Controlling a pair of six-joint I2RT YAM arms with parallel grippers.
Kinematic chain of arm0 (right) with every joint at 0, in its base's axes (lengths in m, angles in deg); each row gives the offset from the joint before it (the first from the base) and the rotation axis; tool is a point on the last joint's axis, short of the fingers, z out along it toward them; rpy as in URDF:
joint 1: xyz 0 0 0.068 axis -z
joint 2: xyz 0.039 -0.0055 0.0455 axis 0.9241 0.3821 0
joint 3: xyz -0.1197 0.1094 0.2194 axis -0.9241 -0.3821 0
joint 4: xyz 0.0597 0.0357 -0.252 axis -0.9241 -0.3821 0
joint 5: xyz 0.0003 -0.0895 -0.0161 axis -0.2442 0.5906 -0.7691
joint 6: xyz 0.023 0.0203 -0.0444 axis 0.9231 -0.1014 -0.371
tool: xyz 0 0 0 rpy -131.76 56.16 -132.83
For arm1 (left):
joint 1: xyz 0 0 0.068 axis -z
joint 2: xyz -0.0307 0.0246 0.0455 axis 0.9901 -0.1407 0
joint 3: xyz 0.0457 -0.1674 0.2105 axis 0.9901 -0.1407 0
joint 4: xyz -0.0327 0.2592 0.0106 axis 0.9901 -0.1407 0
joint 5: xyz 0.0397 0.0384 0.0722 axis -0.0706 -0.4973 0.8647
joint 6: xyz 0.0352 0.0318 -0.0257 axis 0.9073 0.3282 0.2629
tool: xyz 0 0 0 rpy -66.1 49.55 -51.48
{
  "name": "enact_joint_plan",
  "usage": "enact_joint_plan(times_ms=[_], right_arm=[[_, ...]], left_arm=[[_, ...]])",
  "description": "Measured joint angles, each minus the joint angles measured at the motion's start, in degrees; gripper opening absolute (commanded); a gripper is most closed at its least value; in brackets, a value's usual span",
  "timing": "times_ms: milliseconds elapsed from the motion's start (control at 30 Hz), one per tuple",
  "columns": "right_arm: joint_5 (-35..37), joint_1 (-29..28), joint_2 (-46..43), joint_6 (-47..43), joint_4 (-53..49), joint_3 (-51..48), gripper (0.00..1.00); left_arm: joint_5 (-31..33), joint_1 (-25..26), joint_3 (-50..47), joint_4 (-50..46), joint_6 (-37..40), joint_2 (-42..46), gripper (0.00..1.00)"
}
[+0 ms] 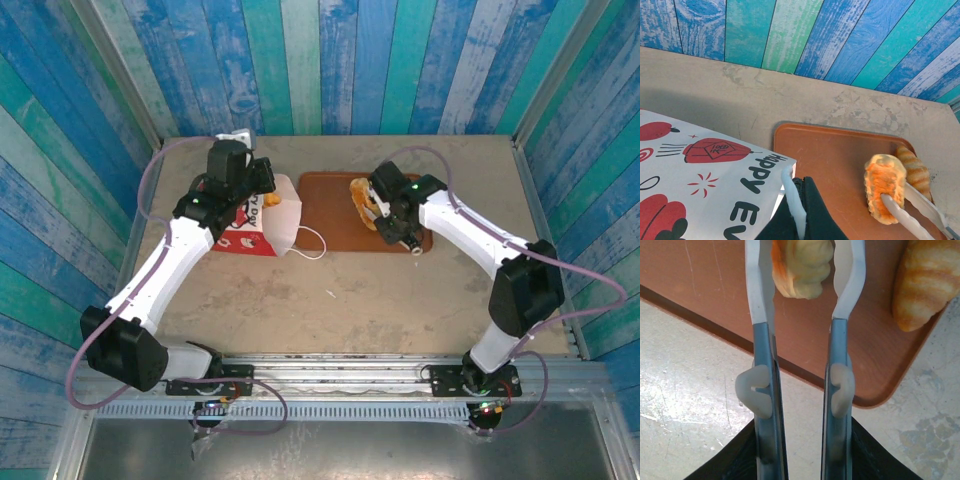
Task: Take the fake bread out of the paper bag
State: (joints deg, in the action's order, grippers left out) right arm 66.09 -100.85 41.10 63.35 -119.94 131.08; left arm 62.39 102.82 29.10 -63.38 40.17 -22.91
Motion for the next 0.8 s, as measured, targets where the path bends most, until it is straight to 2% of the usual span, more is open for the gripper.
enact_joint_plan(times_ms=[267,467,700,800], right_arm=[[-3.32,-4.07,2.45,0.22,-0.02,2.78,0.44],[-6.51,-4.42,2.51,0.5,0.0,3.69,0.45],[-10.1,-3.5,1.36,0.31,0.22,3.78,0.51],[-14.51,0.24,-0.85,-0.76,0.66,3.78,0.53]], left_arm=[[-0.15,0.0,0.0,0.02,0.0,0.0,0.0],[-0.15,0.0,0.0,0.04,0.0,0.0,0.0],[-0.15,0.0,0.0,0.02,0.0,0.0,0.0],[-0.15,0.0,-0.33,0.24,0.0,0.04,0.0]])
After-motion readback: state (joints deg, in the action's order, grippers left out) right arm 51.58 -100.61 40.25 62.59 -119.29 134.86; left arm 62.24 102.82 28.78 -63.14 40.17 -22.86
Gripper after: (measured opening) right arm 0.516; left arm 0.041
